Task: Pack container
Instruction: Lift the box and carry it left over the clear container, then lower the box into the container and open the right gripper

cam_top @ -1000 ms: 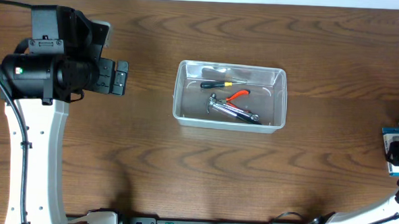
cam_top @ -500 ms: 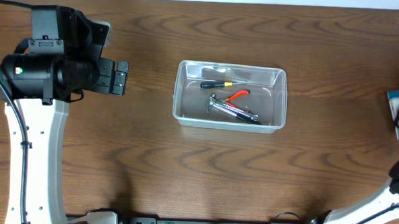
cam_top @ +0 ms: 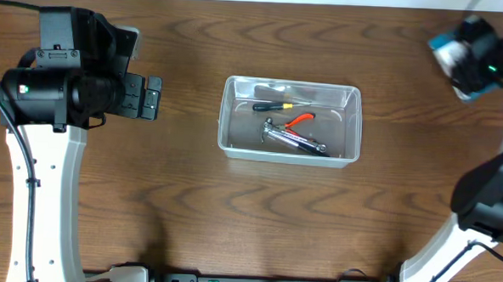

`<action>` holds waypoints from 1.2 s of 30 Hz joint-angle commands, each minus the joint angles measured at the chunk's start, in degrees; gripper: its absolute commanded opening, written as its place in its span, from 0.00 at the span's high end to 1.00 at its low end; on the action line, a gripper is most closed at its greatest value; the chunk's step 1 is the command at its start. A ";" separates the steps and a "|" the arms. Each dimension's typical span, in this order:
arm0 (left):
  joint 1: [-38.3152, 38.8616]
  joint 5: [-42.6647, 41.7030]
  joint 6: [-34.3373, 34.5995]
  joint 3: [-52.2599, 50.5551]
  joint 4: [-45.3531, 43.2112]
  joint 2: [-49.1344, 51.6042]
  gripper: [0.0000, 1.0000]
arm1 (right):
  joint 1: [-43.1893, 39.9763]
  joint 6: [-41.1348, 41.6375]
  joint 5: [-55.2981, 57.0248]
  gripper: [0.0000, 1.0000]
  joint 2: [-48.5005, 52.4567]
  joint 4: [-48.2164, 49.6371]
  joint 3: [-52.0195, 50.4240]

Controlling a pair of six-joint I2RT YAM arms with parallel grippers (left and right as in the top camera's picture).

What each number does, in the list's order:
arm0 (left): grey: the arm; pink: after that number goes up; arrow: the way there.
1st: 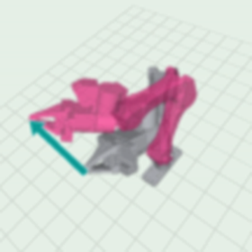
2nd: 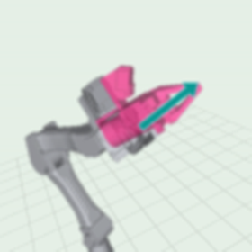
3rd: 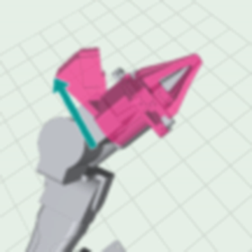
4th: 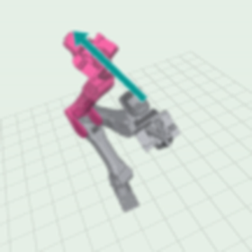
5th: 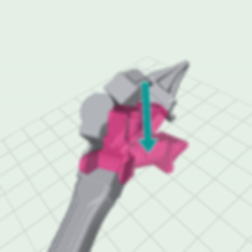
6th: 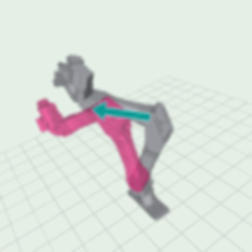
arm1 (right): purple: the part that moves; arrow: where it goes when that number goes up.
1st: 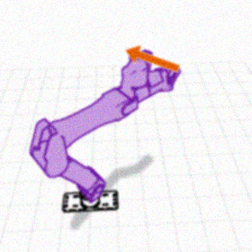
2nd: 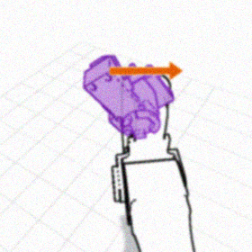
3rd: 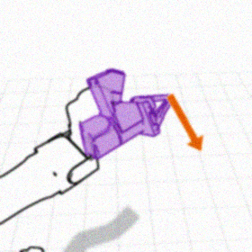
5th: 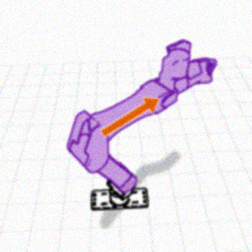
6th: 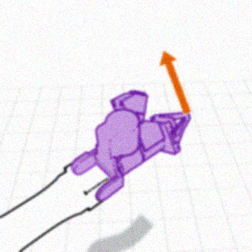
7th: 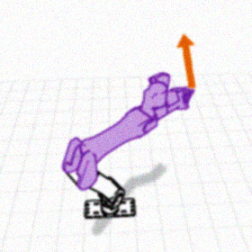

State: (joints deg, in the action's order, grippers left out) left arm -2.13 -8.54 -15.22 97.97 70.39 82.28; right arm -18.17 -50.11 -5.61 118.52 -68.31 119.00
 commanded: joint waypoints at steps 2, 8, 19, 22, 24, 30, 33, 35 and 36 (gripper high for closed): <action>0.22 0.66 0.31 0.35 0.00 -0.31 0.02 | 9.77 -1.57 -1.05 0.47 -0.55 -1.16 2.21; 0.22 0.66 0.31 0.35 0.00 -0.31 0.02 | 20.98 -3.48 -1.01 0.46 -0.55 -3.45 2.19; 0.22 0.66 0.31 0.35 0.00 -0.31 0.02 | 35.58 -6.86 -0.42 0.43 -0.52 -7.89 1.70; 0.22 0.66 0.31 0.35 0.00 -0.31 0.02 | 37.48 -7.43 -0.44 0.42 -0.52 -7.82 0.39; 0.22 0.66 0.31 0.35 0.00 -0.31 0.02 | 38.29 -7.72 -0.44 0.42 -0.52 -7.74 -0.70; 0.22 0.66 0.31 0.35 0.00 -0.31 0.02 | 39.98 -7.85 -0.46 0.41 -0.52 -6.43 -4.76; 0.22 0.66 0.31 0.35 0.00 -0.31 0.02 | 40.52 -7.82 -0.66 0.40 -0.52 -5.27 -7.61; 0.22 0.66 0.31 0.35 0.00 -0.31 0.02 | 40.65 -7.85 -0.68 0.40 -0.52 -4.37 -9.46; 0.22 0.66 0.31 0.35 0.00 -0.31 0.02 | 40.72 -7.85 -0.68 0.39 -0.52 -3.91 -10.54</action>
State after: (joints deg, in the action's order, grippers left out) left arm -2.13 -8.54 -15.20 97.97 70.39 82.28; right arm 21.61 -57.25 -5.69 118.50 -72.88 110.85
